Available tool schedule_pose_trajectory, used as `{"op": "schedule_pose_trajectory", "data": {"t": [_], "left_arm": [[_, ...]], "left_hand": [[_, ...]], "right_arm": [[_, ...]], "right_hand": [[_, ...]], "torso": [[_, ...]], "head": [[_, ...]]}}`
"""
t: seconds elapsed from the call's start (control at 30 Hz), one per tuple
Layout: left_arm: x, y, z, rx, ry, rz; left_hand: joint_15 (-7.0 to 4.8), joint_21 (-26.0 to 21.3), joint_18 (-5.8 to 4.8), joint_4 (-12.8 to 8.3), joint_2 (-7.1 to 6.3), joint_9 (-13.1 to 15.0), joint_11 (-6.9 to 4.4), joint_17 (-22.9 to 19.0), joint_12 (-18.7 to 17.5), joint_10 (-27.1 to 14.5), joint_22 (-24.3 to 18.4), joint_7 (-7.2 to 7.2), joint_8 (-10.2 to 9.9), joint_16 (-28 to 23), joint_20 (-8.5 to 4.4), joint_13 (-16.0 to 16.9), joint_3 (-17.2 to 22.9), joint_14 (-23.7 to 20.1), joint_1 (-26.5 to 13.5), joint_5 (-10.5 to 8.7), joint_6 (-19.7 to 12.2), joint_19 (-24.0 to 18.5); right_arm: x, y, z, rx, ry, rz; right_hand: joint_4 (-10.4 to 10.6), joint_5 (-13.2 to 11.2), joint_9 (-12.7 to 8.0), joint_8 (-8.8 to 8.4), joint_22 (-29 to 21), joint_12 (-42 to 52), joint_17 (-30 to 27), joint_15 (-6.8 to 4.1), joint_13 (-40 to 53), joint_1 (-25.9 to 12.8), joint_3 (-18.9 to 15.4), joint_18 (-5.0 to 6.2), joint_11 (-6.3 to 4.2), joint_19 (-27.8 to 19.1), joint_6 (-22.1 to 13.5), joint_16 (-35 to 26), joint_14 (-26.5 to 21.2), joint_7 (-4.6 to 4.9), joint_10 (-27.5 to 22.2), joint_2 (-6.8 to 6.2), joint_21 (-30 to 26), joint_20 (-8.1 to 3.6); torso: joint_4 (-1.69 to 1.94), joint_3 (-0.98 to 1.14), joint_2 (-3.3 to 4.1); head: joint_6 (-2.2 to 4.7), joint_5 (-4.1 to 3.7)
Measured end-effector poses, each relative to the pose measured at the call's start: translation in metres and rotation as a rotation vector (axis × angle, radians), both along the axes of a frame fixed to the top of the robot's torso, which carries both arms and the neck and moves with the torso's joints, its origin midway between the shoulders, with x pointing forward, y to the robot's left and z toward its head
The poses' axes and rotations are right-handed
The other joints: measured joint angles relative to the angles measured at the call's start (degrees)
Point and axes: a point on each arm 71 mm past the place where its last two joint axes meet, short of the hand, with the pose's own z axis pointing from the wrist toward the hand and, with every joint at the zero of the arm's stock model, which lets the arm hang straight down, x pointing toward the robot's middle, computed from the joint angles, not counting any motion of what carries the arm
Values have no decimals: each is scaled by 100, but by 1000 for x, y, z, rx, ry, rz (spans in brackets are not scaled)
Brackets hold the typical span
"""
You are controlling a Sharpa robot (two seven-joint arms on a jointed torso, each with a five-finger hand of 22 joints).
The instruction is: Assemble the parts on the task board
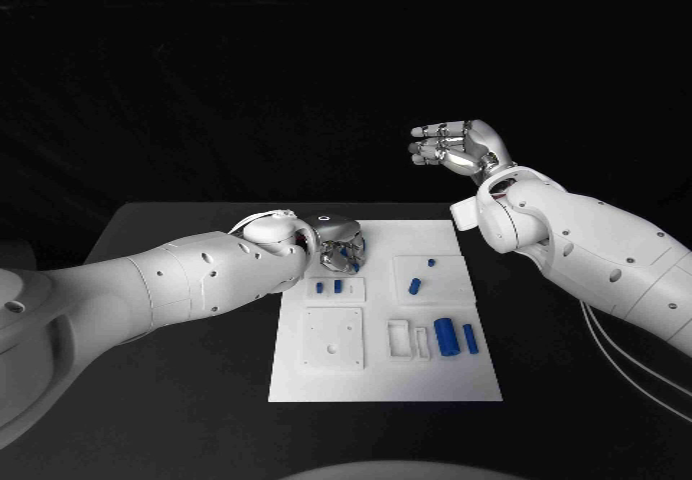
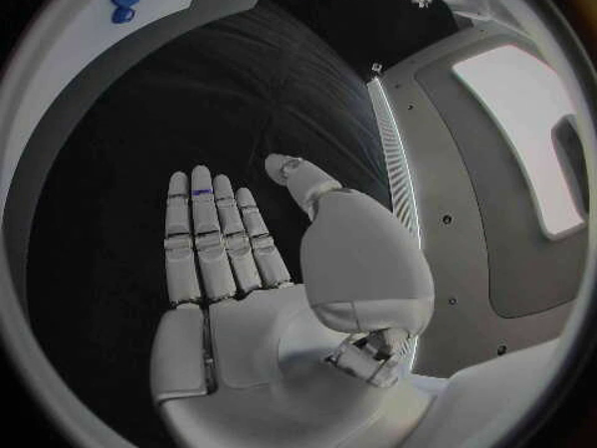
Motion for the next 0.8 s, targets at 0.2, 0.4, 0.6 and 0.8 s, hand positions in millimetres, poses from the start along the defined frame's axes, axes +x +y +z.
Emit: {"op": "schedule_pose_trajectory", "data": {"t": [0.2, 0.4, 0.6, 0.8], "left_arm": [[-2, 7, 0, -10, -3, 10], [-2, 11, 8, -55, -5, 28], [-4, 14, 23, -126, -2, 45], [-9, 28, 33, -179, 17, 71]], "left_hand": [[-20, 0, 51, -1, 6, 1, -1, 0, 0, 1, 0, -4, -1, 0, -18, -9, -1, 20, 6, 0, 4, -3], [-20, 0, 51, -8, 6, 4, -1, 2, 0, 1, -1, -4, -5, -22, -28, -17, -7, 20, 6, 0, 3, -13], [-20, 0, 50, -8, 19, 2, -1, 6, 0, 0, -1, -5, 23, -23, -27, -20, -7, 20, -6, 0, 3, -13], [-20, 0, 48, -8, 26, -2, -1, 6, -1, 0, -1, -6, 23, -22, -27, -18, -7, 20, -14, -1, 2, -13]], "right_arm": [[0, 0, 0, 0, 0, 0], [0, -1, 0, -1, 0, -1], [0, -2, 0, -2, 0, -3], [0, -4, 0, -4, 1, -6]], "right_hand": [[0, 0, 0, 0, 0, 0, 0, 0, 0, 0, 0, 0, 0, 0, 0, 0, 0, 0, 0, 0, 0, 0], [0, 0, 0, 0, 0, 0, 0, 0, 0, 0, 0, 0, 0, 0, 0, 0, 0, 0, 0, 0, 0, 0], [0, -1, 0, 0, 0, 0, 0, 0, 0, 0, 0, 0, 0, 0, 0, 0, 0, 0, 0, 0, 0, 0], [0, -1, 0, 0, 0, 0, 0, -1, 0, 0, 0, 0, 0, 0, 0, 0, 0, 0, 0, 0, 0, 0]], "torso": [[0, 0, -1], [4, -2, -4], [9, -2, -7], [22, 2, -11]], "head": [[25, -4], [42, -10], [60, 1], [60, 1]]}}
